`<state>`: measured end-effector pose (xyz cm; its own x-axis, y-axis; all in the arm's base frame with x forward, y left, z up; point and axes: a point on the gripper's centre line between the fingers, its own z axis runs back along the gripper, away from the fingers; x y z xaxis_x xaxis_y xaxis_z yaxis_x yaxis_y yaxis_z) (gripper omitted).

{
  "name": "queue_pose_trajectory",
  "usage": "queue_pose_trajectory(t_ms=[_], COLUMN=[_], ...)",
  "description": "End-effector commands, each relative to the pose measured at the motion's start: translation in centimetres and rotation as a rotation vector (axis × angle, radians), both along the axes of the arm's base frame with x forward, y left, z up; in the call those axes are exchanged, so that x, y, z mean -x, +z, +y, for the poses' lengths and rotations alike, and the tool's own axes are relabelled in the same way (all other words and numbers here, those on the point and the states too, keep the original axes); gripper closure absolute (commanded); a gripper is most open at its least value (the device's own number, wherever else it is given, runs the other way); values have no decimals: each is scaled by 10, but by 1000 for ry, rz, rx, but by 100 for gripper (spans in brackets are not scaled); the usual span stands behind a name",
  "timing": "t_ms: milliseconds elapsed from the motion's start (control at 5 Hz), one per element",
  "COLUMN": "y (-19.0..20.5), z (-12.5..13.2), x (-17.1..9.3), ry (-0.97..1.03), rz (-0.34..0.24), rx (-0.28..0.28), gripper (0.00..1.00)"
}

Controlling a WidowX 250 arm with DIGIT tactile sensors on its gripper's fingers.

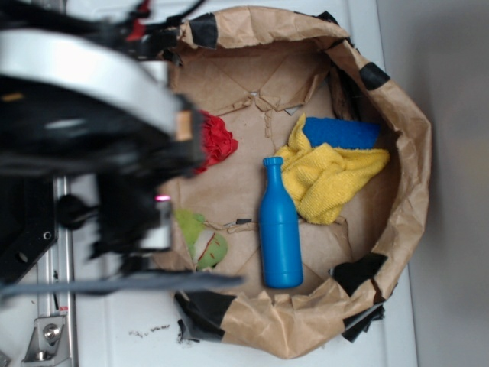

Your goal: Grab the blue bottle.

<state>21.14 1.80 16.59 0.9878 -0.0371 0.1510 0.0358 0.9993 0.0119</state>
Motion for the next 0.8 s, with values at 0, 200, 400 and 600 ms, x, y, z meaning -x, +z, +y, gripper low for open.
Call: queue_pose_trajectory(t_ms=[0, 200, 400, 600], y=[-40, -72, -83, -104], z=[-3, -56, -97, -116], x=[-73, -70, -49, -39], ry=[-322, -572, -821, -999], rz=[37, 32, -6, -12], rx=[-87, -77, -63, -79], gripper=[0, 0, 0, 0])
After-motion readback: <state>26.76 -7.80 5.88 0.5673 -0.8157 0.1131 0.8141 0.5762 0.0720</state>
